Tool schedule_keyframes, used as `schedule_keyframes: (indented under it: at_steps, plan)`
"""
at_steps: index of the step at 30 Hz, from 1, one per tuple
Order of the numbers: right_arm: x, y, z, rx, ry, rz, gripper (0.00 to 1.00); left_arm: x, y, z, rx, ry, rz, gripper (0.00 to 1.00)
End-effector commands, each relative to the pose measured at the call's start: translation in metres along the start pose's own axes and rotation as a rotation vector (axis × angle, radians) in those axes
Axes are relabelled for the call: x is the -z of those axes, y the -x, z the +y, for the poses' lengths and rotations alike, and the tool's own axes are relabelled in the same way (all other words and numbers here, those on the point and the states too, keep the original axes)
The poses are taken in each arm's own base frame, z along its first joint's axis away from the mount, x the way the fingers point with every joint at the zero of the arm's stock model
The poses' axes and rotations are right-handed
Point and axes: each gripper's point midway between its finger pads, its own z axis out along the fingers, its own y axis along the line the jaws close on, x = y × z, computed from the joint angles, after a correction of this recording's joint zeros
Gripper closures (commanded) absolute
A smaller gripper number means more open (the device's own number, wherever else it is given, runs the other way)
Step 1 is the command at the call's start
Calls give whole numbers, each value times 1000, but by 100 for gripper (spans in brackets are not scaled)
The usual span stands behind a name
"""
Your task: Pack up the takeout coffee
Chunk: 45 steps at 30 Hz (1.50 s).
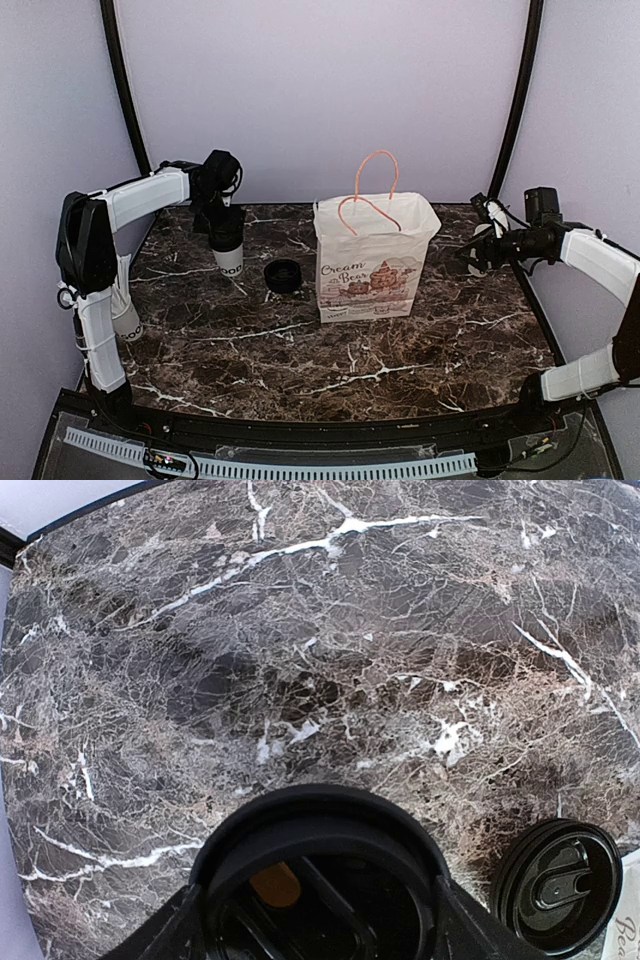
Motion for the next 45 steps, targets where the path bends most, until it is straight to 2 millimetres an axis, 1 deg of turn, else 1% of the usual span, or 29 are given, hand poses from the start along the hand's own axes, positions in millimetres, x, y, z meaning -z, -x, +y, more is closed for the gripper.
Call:
schedule_keyframes:
  at_steps: [1,5,7,8,9,11,12,15,16,17,18,20,22,23,24,25,28,31,34,35,36,37,38,39,40,41,42,43,45]
  plan:
    - [1,5,-1,17,-2,-15,30,-3,-16,3,-7,-4,64,27]
    - [1,5,-1,16,0,-14,30,10,-14,2,-8,-23,61,32]
    - [0,4,-1,13,2,-12,30,26,-11,1,-10,-47,42,34]
    - [0,4,-1,12,3,-11,30,30,-13,-1,-24,-53,41,35]
    - [0,4,-1,13,3,-12,30,38,-13,-1,-34,-58,28,35]
    - [-1,4,-1,8,6,-9,30,51,-17,-7,-72,-67,11,35]
    - [0,5,-1,9,6,-11,30,57,-20,-15,-105,-76,9,36]
    - [0,5,-1,11,3,-12,30,77,-35,-27,-182,-81,13,35]
    - [0,5,-1,11,2,-13,30,82,-41,-38,-228,-88,13,36]
    - [0,5,-2,11,0,-12,30,89,-48,-41,-257,-91,20,36]
    - [0,5,-2,11,0,-12,30,94,-58,-51,-294,-105,31,37]
    - [0,5,-2,8,2,-11,30,109,-77,-62,-351,-138,38,38]
    - [-1,5,-2,5,5,-12,30,119,-89,-69,-392,-146,39,38]
    - [-1,5,-1,4,6,-11,30,128,-92,-67,-394,-145,20,39]
    - [-1,5,-1,4,7,-11,30,140,-99,-69,-409,-163,-5,39]
    - [-2,5,-2,5,6,-10,30,145,-102,-72,-411,-185,-15,39]
    - [-2,4,-2,4,6,-9,30,173,-116,-84,-416,-310,-76,39]
    - [-2,4,-2,5,5,-8,30,194,-136,-105,-467,-453,-119,39]
    - [-2,4,-2,1,6,-7,30,205,-151,-122,-510,-520,-154,40]
    - [-3,4,-1,1,8,-8,30,211,-159,-133,-549,-545,-157,40]
    - [-3,4,-1,-1,11,-8,30,214,-162,-141,-571,-561,-168,40]
    - [-2,5,0,-2,12,-11,30,221,-173,-154,-625,-589,-171,40]
    - [-2,5,0,-2,13,-11,30,225,-177,-165,-650,-618,-172,40]
    - [-2,6,0,-1,12,-13,30,232,-189,-178,-698,-656,-168,40]
    - [-1,7,0,1,9,-14,30,235,-192,-191,-723,-682,-165,40]
    - [-1,7,-1,1,8,-14,30,242,-202,-202,-773,-711,-167,40]
    - [-1,6,0,2,7,-13,30,244,-204,-217,-814,-732,-179,40]
    - [-1,6,-1,4,5,-12,30,250,-213,-228,-857,-756,-185,40]
    - [-2,5,-1,3,6,-9,30,251,-220,-257,-940,-790,-195,40]
